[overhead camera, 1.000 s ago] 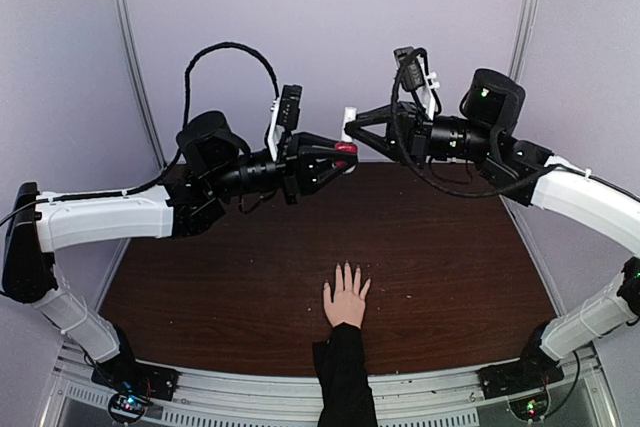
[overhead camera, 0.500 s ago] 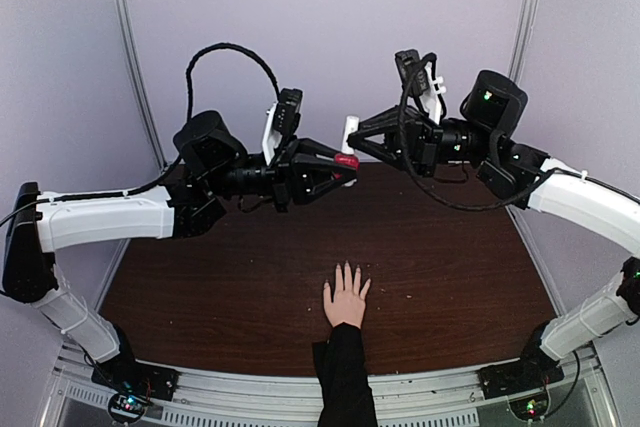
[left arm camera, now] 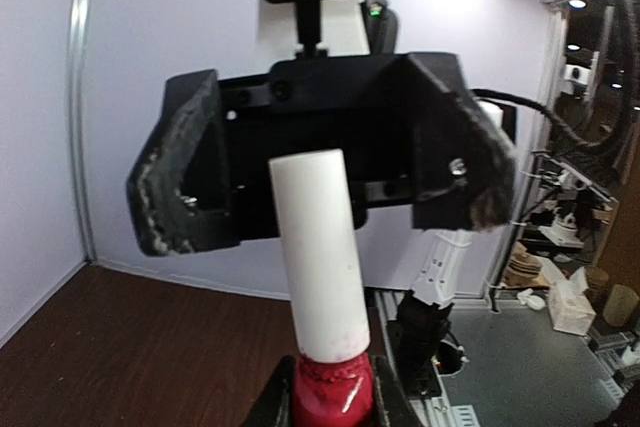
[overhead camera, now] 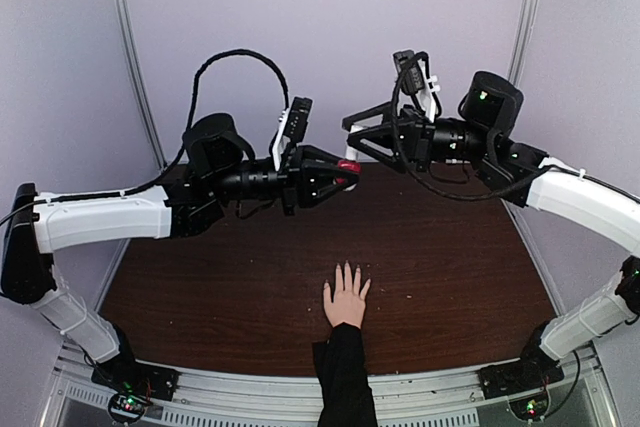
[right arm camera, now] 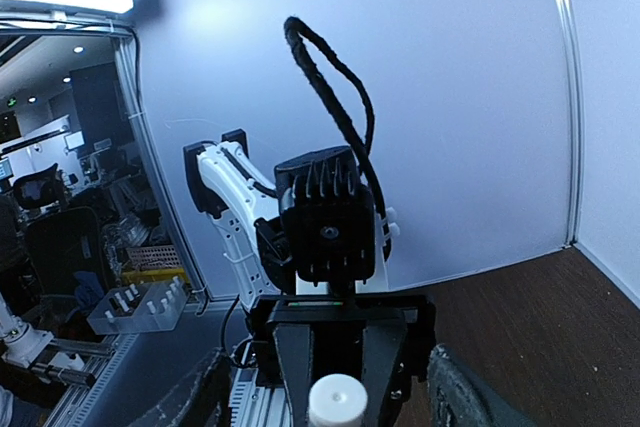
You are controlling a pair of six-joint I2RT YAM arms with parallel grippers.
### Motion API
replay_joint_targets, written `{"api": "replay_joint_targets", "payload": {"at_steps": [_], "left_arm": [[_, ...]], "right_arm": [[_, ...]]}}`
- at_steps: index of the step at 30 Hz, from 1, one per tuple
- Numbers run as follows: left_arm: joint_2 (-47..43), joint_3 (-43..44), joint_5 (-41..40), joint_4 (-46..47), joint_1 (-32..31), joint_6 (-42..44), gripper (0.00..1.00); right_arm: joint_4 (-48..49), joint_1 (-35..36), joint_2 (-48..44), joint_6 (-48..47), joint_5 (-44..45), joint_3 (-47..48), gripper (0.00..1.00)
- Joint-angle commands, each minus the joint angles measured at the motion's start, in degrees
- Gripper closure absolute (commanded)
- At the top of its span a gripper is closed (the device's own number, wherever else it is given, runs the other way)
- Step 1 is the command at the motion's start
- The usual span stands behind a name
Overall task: Paint the nails
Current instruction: Unscrew the nail polish bottle cap from the nail polish bottle.
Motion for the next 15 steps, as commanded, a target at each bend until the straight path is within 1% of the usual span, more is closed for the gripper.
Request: {"api": "replay_joint_targets", "payload": {"at_steps": [1,3,5,7,10,15], "left_arm": [[-2.04,1.59,-16.27,-8.49,0.32,6.00,1.00],[-1.85,2.24,-20.88,-10.71,0.24,6.98,1.00],[-1.53,2.31,-24.81,-11.51,-0.12,8.50,1.00],[-1.23,1.77,-29.08,-11.21,-0.67,10.47,1.00],[-0.07,2.34,-33.47,-12.27,-1.43,12.68,1.00],[1.94,4.16,-38.24,-13.87,-2.86,15.52,1.00]], "right_arm": [[-7.33,-0.38,-0.76,-2.93,10.49,1.19,0.33],[-12.47,-0.39,-0.24,-4.21,16.73,2.62,0.33],[-15.05,-0.38,0.03,-3.76,24.06,3.10,0.32],[-17.23,-0.38,0.64,-3.10,27.61,3.88,0.33],[-19.15,-0.40,2.17,-2.06,30.10,5.15,0.36],[-20.75,-0.40,5.13,0.35,31.99,6.92,0.41]]}}
